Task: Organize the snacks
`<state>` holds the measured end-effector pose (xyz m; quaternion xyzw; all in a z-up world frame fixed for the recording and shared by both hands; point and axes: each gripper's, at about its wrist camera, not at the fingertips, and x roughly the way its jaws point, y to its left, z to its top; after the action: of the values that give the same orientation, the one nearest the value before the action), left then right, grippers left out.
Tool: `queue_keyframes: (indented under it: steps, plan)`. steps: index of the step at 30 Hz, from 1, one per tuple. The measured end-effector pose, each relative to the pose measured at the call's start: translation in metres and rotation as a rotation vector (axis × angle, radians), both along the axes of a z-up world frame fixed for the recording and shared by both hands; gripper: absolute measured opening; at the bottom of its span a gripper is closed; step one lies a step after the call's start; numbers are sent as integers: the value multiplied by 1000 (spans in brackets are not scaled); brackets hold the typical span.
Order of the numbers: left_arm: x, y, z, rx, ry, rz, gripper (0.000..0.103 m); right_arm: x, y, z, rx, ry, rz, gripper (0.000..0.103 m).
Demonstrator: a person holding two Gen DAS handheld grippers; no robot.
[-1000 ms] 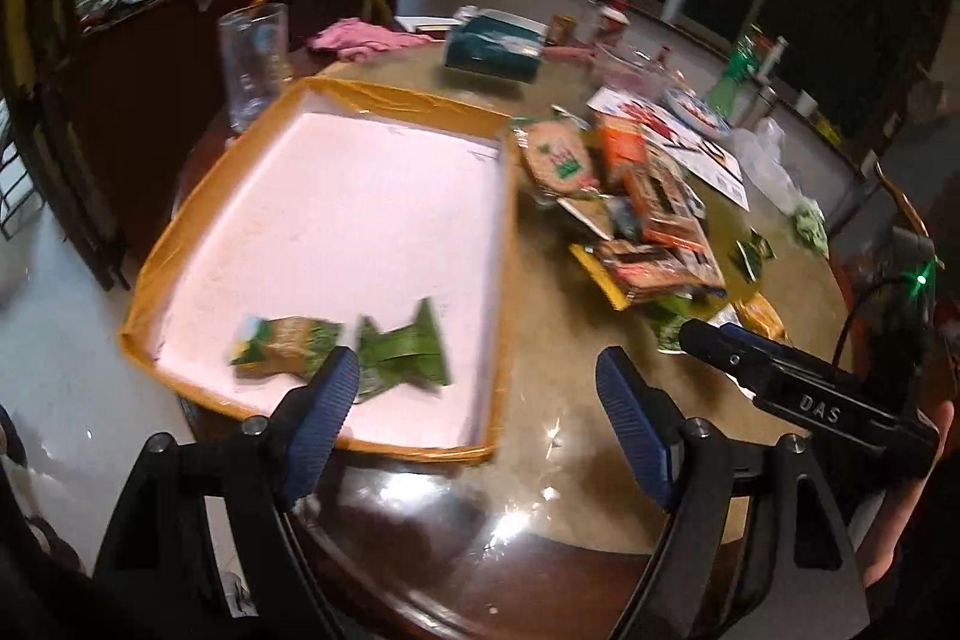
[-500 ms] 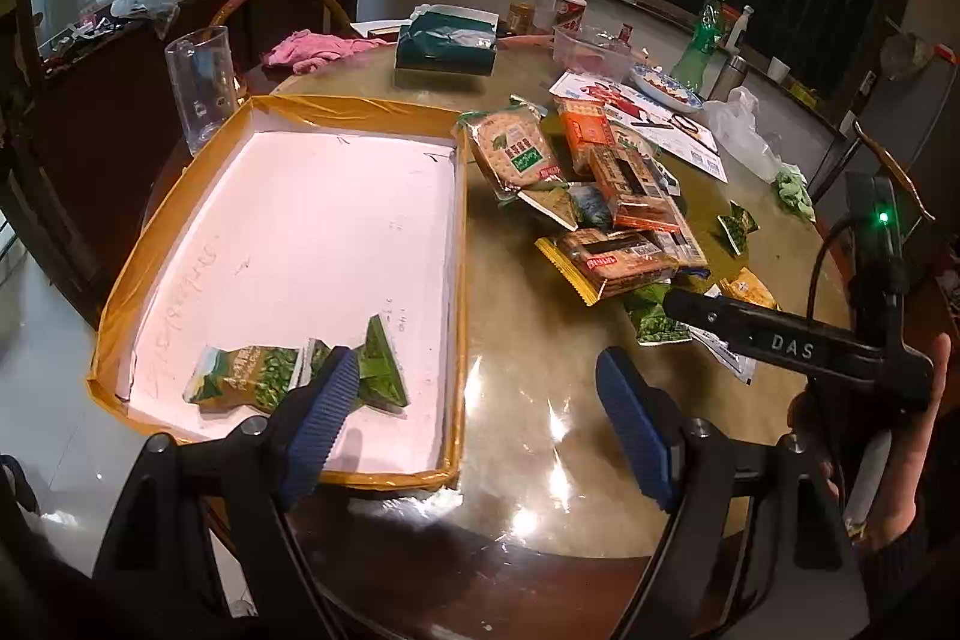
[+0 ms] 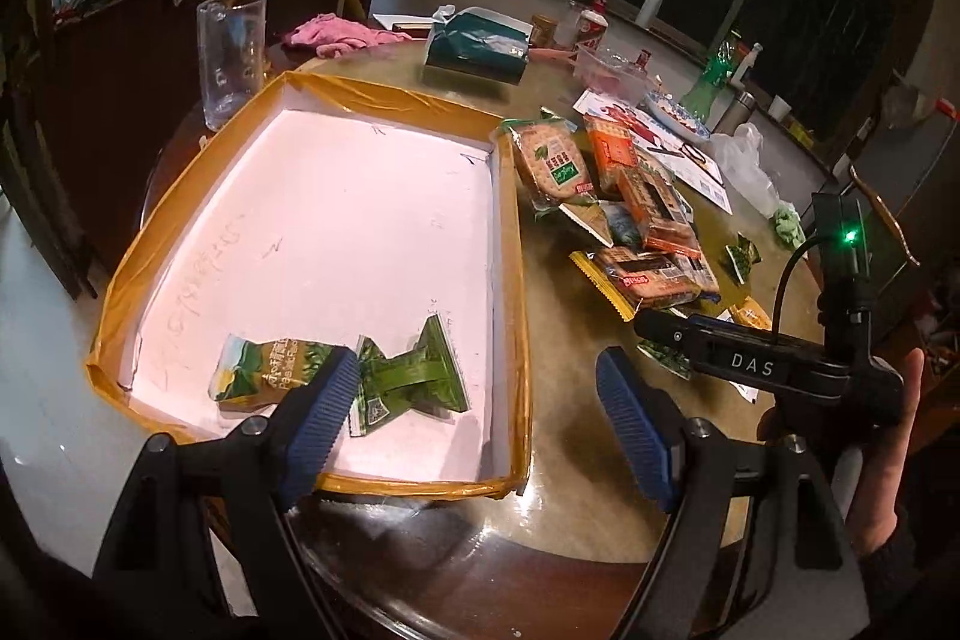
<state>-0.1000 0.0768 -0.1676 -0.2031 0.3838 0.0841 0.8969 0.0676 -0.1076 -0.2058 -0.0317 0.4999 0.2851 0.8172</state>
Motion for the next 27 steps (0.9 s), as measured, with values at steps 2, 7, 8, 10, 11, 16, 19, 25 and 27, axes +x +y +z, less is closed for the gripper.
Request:
queue_keyframes:
  steps: [2, 7, 8, 10, 11, 16, 19, 25, 27]
  plan:
    - [-1, 0, 0, 4, 0, -1, 82, -1, 0, 1, 0, -1, -2, 73]
    - [-3, -3, 4, 20, -1, -4, 82, -1, -6, 5, 17, -16, -18, 73]
    - [-2, -5, 4, 25, 3, -6, 82, 0, -7, 6, 24, -18, -18, 73]
    - [-3, -9, 6, 42, 10, -9, 82, 0, -8, 8, 32, -21, -22, 73]
    - [-2, -10, 7, 48, 13, -9, 82, 1, -8, 9, 38, -22, -22, 73]
    - [-6, -15, 8, 54, 5, 1, 83, -1, -7, 11, 43, -26, -8, 73]
    - [-7, -18, 3, 27, 11, 6, 83, -5, -12, 9, 44, -18, -4, 73]
    - [-4, -32, 13, 80, 7, -28, 83, -2, -23, 14, 75, -27, -33, 73]
    - [-7, -34, 16, 82, -3, -31, 83, -2, -24, 14, 81, -29, -32, 73]
